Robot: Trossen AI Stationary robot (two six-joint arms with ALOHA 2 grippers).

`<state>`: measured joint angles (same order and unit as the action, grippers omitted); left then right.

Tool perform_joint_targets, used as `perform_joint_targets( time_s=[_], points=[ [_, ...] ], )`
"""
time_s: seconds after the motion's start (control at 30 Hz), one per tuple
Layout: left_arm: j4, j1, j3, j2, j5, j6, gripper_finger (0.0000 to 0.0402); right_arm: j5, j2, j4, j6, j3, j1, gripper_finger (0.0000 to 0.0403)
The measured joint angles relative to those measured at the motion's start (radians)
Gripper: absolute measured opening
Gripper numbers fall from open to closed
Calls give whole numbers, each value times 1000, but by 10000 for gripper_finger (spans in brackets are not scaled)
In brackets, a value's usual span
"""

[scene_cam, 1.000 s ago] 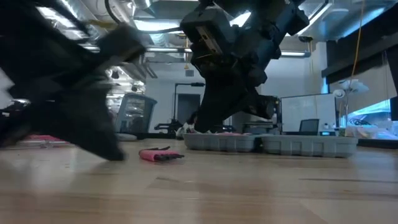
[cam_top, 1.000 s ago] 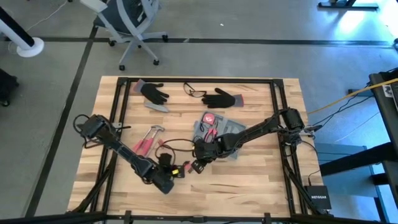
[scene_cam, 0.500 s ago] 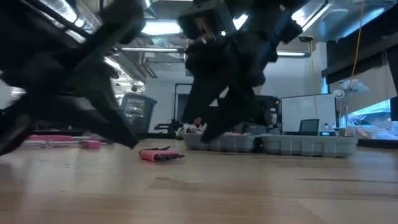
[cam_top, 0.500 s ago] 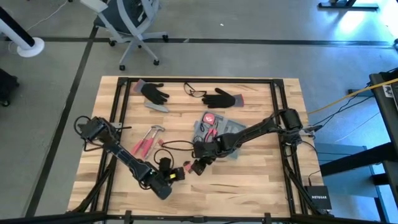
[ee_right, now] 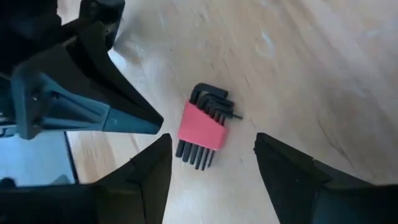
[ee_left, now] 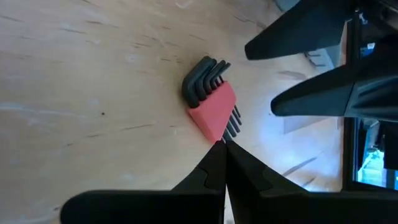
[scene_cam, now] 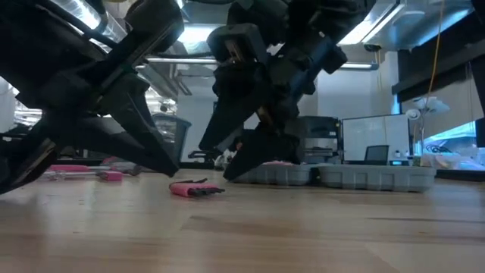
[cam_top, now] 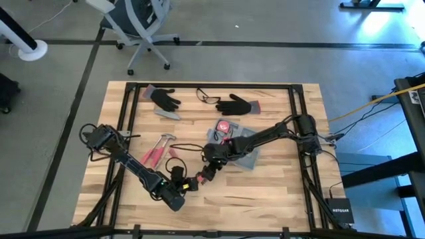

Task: Prefit tool cases
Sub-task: Put the orange Allen wrench set into the gray prefit tool case

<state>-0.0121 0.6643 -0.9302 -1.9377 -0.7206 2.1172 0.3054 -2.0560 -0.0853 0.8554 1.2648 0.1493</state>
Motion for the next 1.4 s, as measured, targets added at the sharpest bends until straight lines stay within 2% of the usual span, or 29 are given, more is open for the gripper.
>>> perform_joint_targets(
  time_s=[0.1,0.3,0.5,0.63,0.83,1.03,1.3,1.4],
  points=[
    [-20,15,0,0,8,3,0,47,-13,31,1,1,0,221],
    [-125,60,0,2,31,92,0,59,-31,45,1,4,-1,221],
    [-70,69,2,1,17,3,0,107,-45,41,2,5,-6,221],
    [-64,51,2,1,27,-33,0,53,-57,45,28,5,-5,221],
    [-63,42,2,1,25,-61,0,67,-39,37,-26,3,-6,221],
    [-60,48,2,1,16,-68,0,-68,4,-154,-142,1,-14,220],
    [-57,51,2,0,13,-75,0,-108,54,-223,-229,22,-60,220],
    [-56,49,2,0,13,-74,0,-84,97,-206,-226,53,-61,220]
  ],
)
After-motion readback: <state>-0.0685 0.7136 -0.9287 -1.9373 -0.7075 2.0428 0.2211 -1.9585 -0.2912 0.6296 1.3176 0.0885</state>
